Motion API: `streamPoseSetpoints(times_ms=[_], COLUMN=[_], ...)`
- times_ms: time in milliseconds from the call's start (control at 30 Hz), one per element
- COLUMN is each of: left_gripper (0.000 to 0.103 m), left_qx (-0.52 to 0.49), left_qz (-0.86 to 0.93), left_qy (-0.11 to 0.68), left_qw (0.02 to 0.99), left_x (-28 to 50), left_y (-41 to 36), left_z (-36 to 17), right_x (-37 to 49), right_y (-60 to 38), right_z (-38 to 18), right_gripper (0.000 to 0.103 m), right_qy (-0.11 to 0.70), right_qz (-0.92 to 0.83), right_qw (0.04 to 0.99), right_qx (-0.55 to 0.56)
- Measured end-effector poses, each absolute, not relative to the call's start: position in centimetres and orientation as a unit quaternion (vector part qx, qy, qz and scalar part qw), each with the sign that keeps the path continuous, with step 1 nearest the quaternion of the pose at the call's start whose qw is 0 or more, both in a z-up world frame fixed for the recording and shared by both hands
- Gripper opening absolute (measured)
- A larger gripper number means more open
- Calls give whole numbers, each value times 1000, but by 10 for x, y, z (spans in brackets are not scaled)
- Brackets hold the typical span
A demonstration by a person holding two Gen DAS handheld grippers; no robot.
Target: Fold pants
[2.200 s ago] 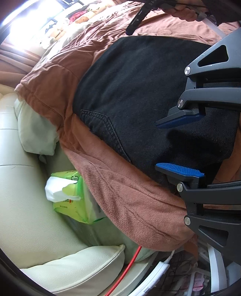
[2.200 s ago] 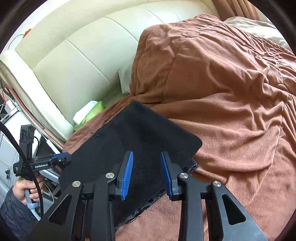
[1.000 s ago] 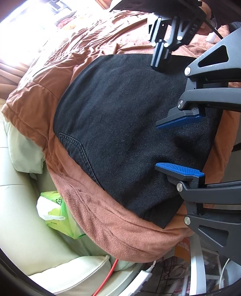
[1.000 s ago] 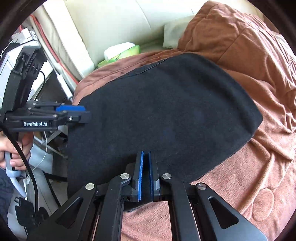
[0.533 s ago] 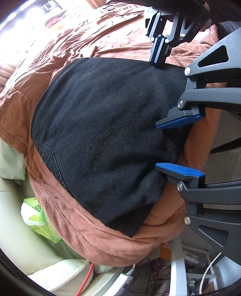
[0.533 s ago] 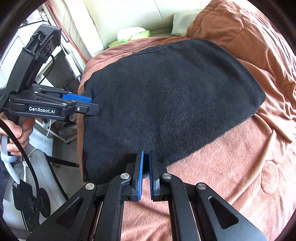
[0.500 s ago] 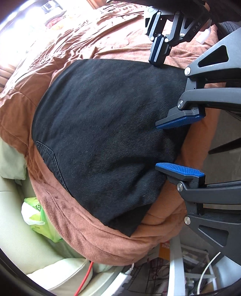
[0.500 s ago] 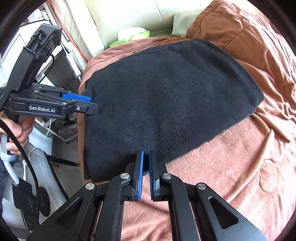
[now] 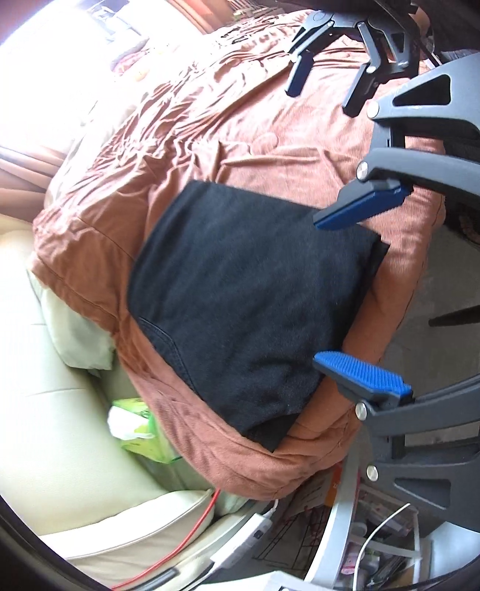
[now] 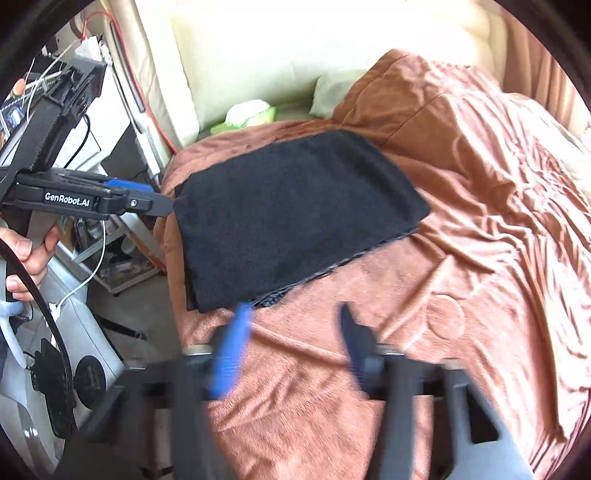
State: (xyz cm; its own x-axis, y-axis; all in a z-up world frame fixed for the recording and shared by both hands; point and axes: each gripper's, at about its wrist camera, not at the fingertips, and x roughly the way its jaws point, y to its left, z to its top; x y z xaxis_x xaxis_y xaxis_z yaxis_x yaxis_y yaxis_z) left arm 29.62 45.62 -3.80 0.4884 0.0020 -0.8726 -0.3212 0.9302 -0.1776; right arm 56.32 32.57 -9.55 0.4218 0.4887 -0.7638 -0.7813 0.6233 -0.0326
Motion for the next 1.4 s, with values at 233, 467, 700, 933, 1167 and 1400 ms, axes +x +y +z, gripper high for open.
streamPoseSetpoints(times_ms=[233, 467, 700, 933, 1167, 1400], left_gripper=[102, 102, 102, 102, 102, 102], left_qx=[-141, -104, -87, -76, -57, -37], left_qz=[94, 85, 74, 55, 44, 21], left_qy=[463, 446, 422, 400, 373, 354], left_qw=[870, 885, 900, 912, 925, 934], left_x=[286, 273, 249, 224, 192, 162], left_y=[421, 376, 335, 297, 259, 212], left_z=[4, 41, 73, 94, 108, 115], right_x=[530, 491, 456, 415, 377, 340], right_y=[276, 229, 183, 135, 91, 53], right_z=[-58, -23, 6, 27, 38, 44], right_gripper=[91, 97, 97, 97, 97, 97], right_qy=[352, 327, 309, 291, 274, 267], right_qz=[358, 335, 323, 303, 279, 264], right_qw=[844, 864, 879, 893, 910, 920], right_qx=[-189, -183, -168, -159, -138, -109])
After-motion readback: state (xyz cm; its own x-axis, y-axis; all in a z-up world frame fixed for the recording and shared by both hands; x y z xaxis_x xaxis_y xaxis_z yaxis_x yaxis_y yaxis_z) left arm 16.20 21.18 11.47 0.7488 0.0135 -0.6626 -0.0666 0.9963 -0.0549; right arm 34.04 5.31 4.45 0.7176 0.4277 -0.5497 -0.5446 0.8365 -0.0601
